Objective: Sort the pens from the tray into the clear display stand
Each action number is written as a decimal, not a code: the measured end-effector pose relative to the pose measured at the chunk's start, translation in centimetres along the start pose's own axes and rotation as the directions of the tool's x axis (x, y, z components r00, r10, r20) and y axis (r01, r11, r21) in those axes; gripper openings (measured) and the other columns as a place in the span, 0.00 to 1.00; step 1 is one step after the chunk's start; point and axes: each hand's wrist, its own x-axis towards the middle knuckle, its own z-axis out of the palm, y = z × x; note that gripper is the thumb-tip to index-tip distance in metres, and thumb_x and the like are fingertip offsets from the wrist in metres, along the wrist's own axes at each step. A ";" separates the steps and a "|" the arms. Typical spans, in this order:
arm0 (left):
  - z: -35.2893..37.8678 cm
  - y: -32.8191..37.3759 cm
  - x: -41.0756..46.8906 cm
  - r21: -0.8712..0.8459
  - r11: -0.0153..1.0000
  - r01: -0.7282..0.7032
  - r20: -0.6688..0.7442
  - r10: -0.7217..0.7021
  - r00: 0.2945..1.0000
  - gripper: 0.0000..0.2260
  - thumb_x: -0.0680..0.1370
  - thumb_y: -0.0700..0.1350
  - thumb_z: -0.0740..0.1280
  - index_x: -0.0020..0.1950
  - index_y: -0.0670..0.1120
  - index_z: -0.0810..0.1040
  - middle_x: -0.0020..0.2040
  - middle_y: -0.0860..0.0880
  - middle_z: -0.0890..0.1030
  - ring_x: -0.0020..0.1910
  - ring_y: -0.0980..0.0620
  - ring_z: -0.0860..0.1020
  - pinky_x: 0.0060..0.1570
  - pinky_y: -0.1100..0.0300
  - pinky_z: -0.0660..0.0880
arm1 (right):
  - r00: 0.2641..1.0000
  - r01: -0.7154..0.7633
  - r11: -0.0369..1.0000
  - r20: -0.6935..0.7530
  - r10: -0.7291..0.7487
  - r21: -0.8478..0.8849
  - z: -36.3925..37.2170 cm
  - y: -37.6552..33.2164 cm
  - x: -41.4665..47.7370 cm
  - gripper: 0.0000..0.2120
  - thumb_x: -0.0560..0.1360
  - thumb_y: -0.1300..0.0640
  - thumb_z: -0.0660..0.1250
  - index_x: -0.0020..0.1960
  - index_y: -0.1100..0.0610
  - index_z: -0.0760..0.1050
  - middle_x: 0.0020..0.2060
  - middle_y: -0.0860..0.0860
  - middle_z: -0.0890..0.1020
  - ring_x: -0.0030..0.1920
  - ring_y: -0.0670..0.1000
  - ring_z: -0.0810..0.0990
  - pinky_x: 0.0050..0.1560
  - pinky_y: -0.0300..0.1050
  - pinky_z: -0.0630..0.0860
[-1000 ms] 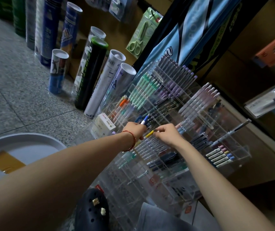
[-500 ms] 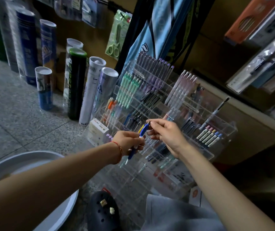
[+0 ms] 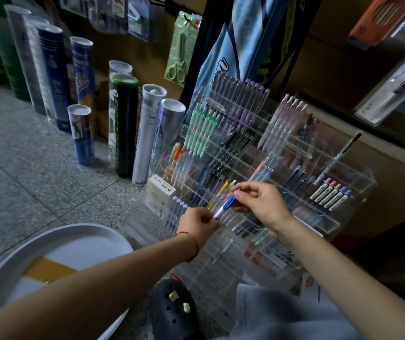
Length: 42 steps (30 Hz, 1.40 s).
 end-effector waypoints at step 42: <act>3.2 -3.0 -0.6 0.715 0.669 -0.202 0.464 -0.238 0.853 0.37 0.76 0.35 0.55 0.74 0.61 0.40 0.63 0.40 0.74 0.49 0.45 0.78 0.47 0.55 0.75 | 0.971 -0.175 0.911 -0.218 0.097 -0.373 0.7 13.3 -2.5 0.05 0.73 0.58 0.69 0.42 0.51 0.74 0.39 0.48 0.81 0.42 0.47 0.80 0.46 0.42 0.77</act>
